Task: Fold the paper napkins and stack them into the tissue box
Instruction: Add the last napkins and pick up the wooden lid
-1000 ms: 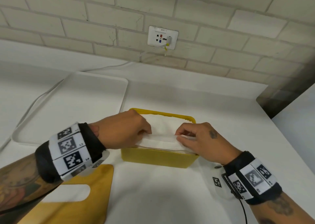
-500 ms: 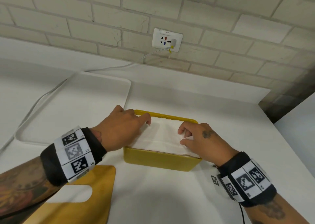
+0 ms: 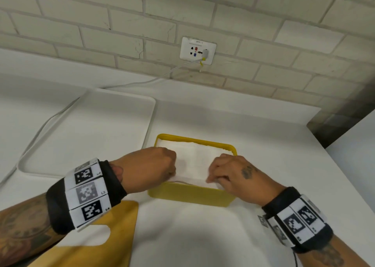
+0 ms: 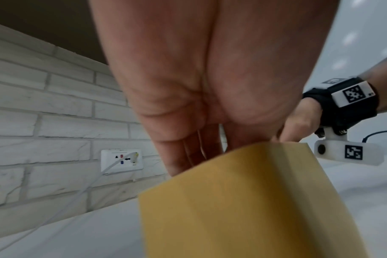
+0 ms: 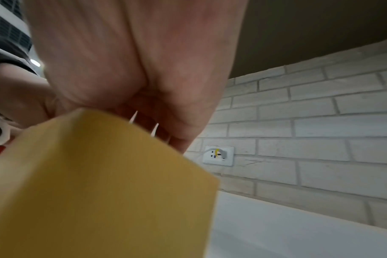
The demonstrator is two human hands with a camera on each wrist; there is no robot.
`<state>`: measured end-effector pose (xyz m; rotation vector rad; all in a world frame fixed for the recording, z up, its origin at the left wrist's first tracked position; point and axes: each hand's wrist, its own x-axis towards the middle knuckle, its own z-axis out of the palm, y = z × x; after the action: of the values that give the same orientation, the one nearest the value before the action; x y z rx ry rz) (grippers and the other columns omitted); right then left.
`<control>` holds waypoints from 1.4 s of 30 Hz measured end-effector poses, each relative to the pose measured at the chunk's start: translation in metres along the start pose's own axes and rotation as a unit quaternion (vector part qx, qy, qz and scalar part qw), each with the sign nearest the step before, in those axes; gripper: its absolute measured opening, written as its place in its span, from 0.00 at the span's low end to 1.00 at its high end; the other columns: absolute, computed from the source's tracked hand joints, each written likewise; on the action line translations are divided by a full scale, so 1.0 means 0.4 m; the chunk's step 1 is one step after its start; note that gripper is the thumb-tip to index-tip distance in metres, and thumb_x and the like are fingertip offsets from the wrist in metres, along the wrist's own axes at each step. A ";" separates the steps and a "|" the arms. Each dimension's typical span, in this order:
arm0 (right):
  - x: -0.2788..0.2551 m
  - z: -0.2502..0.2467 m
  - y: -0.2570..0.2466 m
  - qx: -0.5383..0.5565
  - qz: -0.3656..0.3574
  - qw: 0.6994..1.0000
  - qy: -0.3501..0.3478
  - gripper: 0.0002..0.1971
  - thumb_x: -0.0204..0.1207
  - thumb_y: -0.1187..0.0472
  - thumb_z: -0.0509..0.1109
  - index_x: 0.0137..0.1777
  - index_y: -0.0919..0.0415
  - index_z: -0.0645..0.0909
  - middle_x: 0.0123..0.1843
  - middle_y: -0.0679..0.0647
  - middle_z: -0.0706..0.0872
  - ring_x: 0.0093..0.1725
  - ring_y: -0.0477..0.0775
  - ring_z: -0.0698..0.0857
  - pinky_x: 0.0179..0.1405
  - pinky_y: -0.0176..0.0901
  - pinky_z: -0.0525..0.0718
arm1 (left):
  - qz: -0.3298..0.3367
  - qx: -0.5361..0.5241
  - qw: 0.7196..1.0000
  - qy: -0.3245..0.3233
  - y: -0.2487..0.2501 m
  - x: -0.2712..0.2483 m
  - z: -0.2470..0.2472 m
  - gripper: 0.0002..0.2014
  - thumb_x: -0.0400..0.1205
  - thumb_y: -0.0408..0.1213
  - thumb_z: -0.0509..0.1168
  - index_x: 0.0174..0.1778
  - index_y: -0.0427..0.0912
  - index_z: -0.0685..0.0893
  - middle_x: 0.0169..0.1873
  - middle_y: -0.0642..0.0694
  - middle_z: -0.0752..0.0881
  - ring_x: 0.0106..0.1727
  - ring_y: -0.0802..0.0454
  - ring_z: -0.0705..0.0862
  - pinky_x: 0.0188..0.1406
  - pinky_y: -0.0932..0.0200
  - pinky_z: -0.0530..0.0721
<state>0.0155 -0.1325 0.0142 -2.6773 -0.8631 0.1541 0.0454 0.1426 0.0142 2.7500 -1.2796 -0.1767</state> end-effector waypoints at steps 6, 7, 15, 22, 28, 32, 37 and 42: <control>-0.048 -0.019 0.022 -0.003 0.036 0.999 0.028 0.23 0.73 0.55 0.52 0.39 0.52 0.91 0.43 0.38 0.89 0.49 0.41 0.83 0.62 0.23 0.65 | -0.012 0.006 0.999 -0.030 -0.005 -0.012 -0.025 0.32 0.84 0.50 0.41 0.53 0.41 0.91 0.53 0.48 0.86 0.50 0.50 0.86 0.54 0.50 0.85; -0.038 -0.014 0.012 0.000 0.032 0.999 0.031 0.22 0.73 0.56 0.52 0.40 0.52 0.91 0.44 0.39 0.89 0.49 0.41 0.82 0.62 0.26 0.67 | -0.016 -0.002 0.999 -0.032 0.005 -0.004 -0.027 0.31 0.84 0.48 0.42 0.55 0.41 0.91 0.53 0.47 0.86 0.52 0.48 0.86 0.54 0.48 0.85; 0.042 0.003 -0.077 0.016 0.010 0.996 0.088 0.13 0.74 0.63 0.60 0.41 0.56 0.88 0.42 0.44 0.88 0.44 0.46 0.81 0.52 0.47 0.80 | -0.006 -0.010 1.000 -0.002 0.052 0.041 -0.023 0.20 0.87 0.31 0.61 0.73 0.50 0.84 0.61 0.48 0.82 0.62 0.45 0.82 0.55 0.43 0.85; 0.050 0.014 -0.103 -0.006 -0.026 0.999 0.022 0.27 0.77 0.56 0.50 0.59 0.57 0.91 0.59 0.47 0.91 0.59 0.48 0.83 0.64 0.39 0.80 | -0.020 0.008 1.000 -0.015 0.033 0.030 -0.022 0.19 0.89 0.33 0.60 0.73 0.51 0.86 0.61 0.47 0.83 0.63 0.46 0.82 0.55 0.45 0.85; -0.008 0.008 -0.009 0.001 0.011 1.000 0.020 0.27 0.75 0.53 0.49 0.49 0.57 0.93 0.52 0.45 0.91 0.53 0.46 0.85 0.60 0.44 0.83 | -0.045 0.036 0.998 -0.039 0.010 0.007 -0.007 0.19 0.89 0.33 0.59 0.73 0.48 0.85 0.64 0.47 0.81 0.63 0.47 0.82 0.58 0.49 0.84; -0.037 -0.013 0.036 0.004 0.028 0.998 0.063 0.23 0.74 0.53 0.52 0.43 0.54 0.92 0.47 0.41 0.91 0.51 0.41 0.84 0.64 0.41 0.77 | -0.026 0.037 0.999 -0.006 -0.012 -0.014 0.004 0.16 0.87 0.33 0.62 0.66 0.46 0.90 0.61 0.46 0.85 0.61 0.45 0.83 0.58 0.46 0.84; -0.050 -0.006 0.049 0.051 0.051 0.988 0.135 0.18 0.71 0.46 0.63 0.49 0.50 0.92 0.53 0.31 0.86 0.61 0.33 0.79 0.71 0.34 0.70 | 0.031 0.068 0.992 0.105 -0.042 -0.030 -0.003 0.16 0.68 0.24 0.76 0.49 0.44 0.94 0.48 0.47 0.92 0.47 0.44 0.90 0.40 0.47 0.90; -0.060 0.020 0.047 0.062 0.102 0.985 0.121 0.21 0.69 0.44 0.60 0.48 0.49 0.93 0.52 0.28 0.85 0.61 0.31 0.79 0.72 0.52 0.78 | -0.020 0.052 0.998 0.037 -0.056 -0.026 -0.003 0.14 0.82 0.30 0.64 0.58 0.42 0.92 0.60 0.46 0.91 0.62 0.44 0.87 0.61 0.44 0.85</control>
<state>0.0048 -0.1588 0.0003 -2.5930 -0.4876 -0.0691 0.0558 0.1651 0.0129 2.8415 -1.2503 -0.0127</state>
